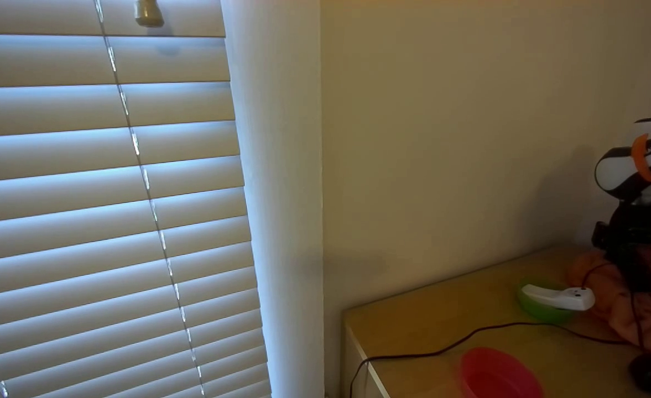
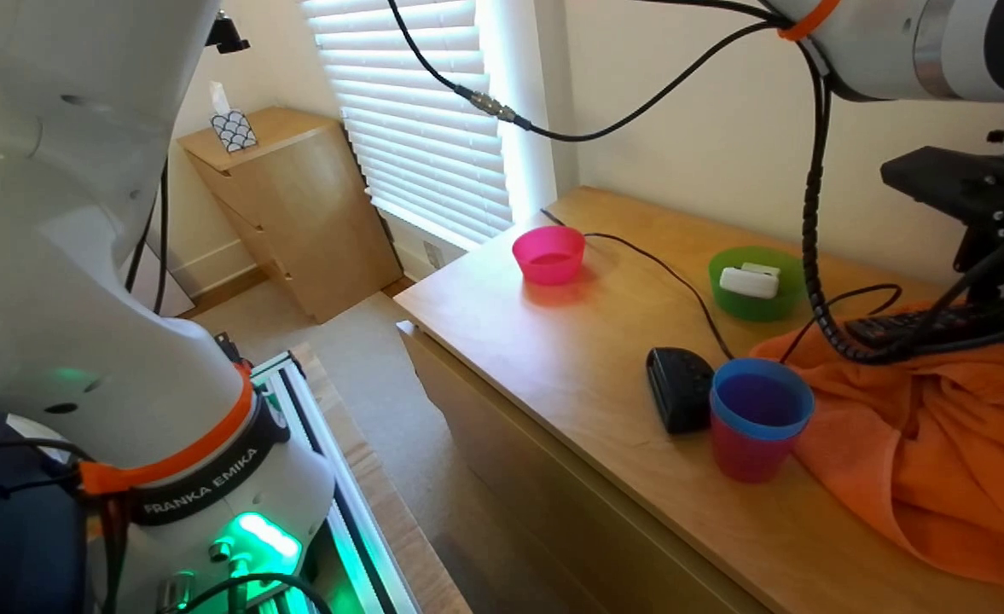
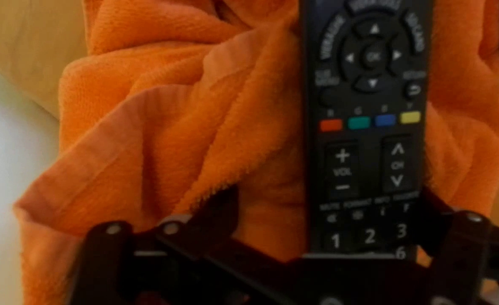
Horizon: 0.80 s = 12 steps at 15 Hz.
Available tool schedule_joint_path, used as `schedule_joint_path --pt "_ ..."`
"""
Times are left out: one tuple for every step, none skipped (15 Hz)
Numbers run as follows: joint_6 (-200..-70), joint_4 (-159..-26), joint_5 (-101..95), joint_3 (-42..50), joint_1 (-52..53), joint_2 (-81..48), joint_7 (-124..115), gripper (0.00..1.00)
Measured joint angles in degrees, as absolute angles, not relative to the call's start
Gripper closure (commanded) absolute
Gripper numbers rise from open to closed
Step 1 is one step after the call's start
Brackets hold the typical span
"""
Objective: Put the black remote on the orange cloth
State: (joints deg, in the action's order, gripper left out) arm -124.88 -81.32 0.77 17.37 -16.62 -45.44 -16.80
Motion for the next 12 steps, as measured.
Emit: schedule_joint_path --pt "-125.12 -81.67 1.49 17.28 -17.12 -44.60 -16.30 0.01" --pt "-125.72 -82.26 2.34 17.11 -17.69 -43.44 -15.43 0.00" --pt "-126.46 -83.11 3.28 16.89 -18.30 -42.04 -14.26 0.00" --pt "-127.08 -84.02 4.19 16.58 -18.95 -40.52 -12.91 0.00" --pt "-127.46 -85.03 5.20 16.23 -19.65 -38.90 -11.41 0.00" --pt "-127.80 -86.07 6.23 15.85 -20.36 -37.22 -9.80 0.00" --pt "-128.08 -87.12 7.31 15.39 -21.11 -35.60 -8.13 0.00" --pt "-128.32 -88.24 8.58 14.83 -21.90 -34.02 -6.24 0.00" --pt "-128.63 -89.38 10.15 14.20 -22.72 -32.51 -4.16 0.00" --pt "-128.85 -90.56 12.04 13.41 -23.67 -30.96 -1.73 0.00" --pt "-128.86 -91.56 13.80 12.77 -24.54 -29.62 0.57 0.00" --pt "-128.86 -92.57 15.76 12.14 -25.47 -28.31 3.08 0.00"
